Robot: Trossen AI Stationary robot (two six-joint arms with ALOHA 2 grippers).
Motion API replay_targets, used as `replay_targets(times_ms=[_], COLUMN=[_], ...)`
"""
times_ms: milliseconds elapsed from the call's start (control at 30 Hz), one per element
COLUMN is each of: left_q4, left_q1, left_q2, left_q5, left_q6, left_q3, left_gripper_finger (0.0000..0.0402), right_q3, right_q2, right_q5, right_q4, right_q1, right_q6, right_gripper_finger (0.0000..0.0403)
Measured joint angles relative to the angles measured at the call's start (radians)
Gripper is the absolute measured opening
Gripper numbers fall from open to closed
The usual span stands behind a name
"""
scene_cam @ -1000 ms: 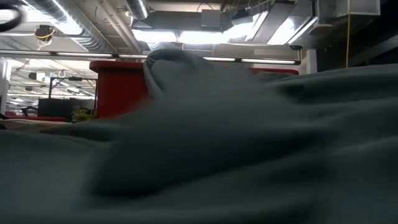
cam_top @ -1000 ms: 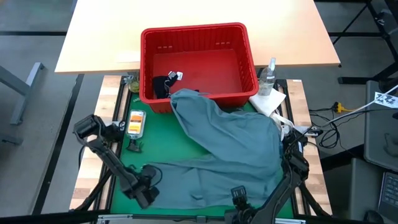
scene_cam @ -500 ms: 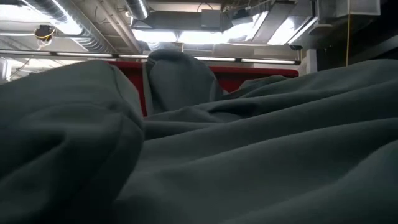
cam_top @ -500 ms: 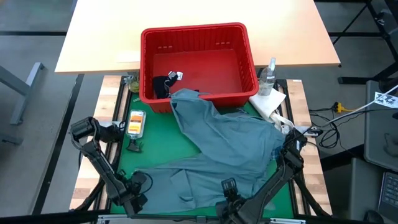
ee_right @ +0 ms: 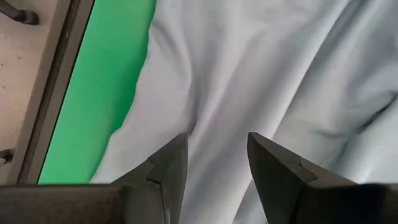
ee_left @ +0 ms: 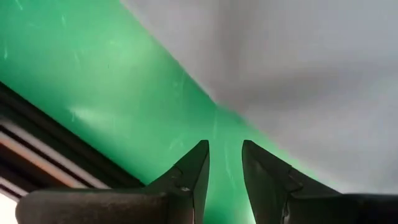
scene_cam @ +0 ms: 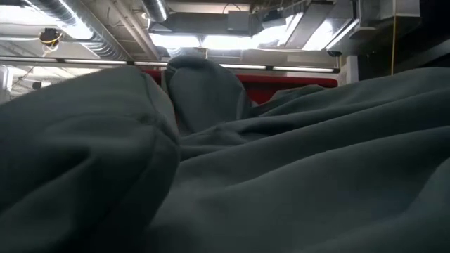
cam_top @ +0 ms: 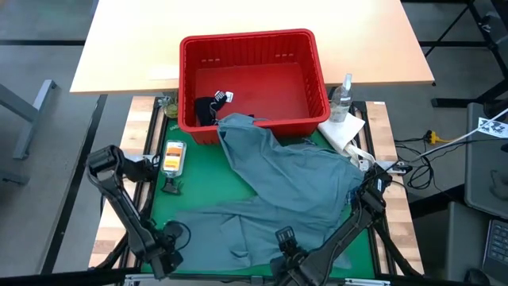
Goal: Fold Laundry from Bin
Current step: Fold the blue pants on top of the blue shirt
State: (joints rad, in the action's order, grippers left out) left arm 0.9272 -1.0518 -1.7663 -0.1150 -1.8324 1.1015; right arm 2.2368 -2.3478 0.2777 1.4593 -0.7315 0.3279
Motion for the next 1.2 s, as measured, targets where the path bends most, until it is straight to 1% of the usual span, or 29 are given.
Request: replay_targets(times_ms=[133, 233, 300, 367, 467, 533, 600, 800, 867, 933, 1067, 1200], left_q4=[0.001, -0.001, -0.004, -0.019, -0.071, -0.11, -0.147, -0.222, -0.233, -0.238, -0.238, -0.265], left_q1=[-0.027, -0.05, -0.063, -0.071, -0.063, -0.047, -0.025, 0.063, 0.1, 0.138, 0.215, 0.298], left_q2=[0.069, 0.116, 0.136, 0.144, 0.144, 0.144, 0.144, 0.124, 0.107, 0.092, 0.082, 0.082], left_q5=[0.043, 0.096, 0.169, 0.267, 0.435, 0.522, 0.581, 0.71, 0.726, 0.712, 0.633, 0.547], left_q6=[-0.054, -0.109, -0.162, -0.203, -0.205, -0.183, -0.132, 0.069, 0.138, 0.204, 0.303, 0.43], left_q3=[0.0, 0.0, 0.0, 0.0, 0.0, 0.0, 0.0, 0.0, 0.0, 0.0, 0.0, 0.0], left_gripper_finger=[0.009, 0.0091, 0.009, 0.009, 0.009, 0.009, 0.009, 0.009, 0.009, 0.009, 0.0107, 0.0136], right_q3=[0.0, 0.0, 0.0, 0.0, 0.0, 0.0, 0.0, 0.0, 0.0, 0.0, 0.0, 0.0], right_q2=[0.0, 0.0, 0.0, 0.0, 0.0, 0.0, 0.0, 0.0, 0.0, 0.0, 0.0, 0.0], right_q5=[0.0, 0.0, 0.0, 0.007, 0.014, 0.016, 0.018, 0.02, 0.021, 0.021, 0.021, 0.021], right_q4=[0.0, 0.0, 0.0, 0.0, 0.0, 0.0, 0.0, -0.002, -0.004, -0.005, -0.014, -0.02], right_q1=[-0.001, -0.001, -0.001, -0.001, -0.001, -0.001, -0.001, -0.001, -0.001, -0.001, -0.001, -0.001], right_q6=[0.0, 0.0, 0.0, -0.001, -0.002, -0.002, -0.001, -0.002, -0.002, -0.002, -0.002, -0.002], right_gripper_finger=[0.0168, 0.0168, 0.0168, 0.0168, 0.0168, 0.0168, 0.0168, 0.0168, 0.0168, 0.0168, 0.0168, 0.0168])
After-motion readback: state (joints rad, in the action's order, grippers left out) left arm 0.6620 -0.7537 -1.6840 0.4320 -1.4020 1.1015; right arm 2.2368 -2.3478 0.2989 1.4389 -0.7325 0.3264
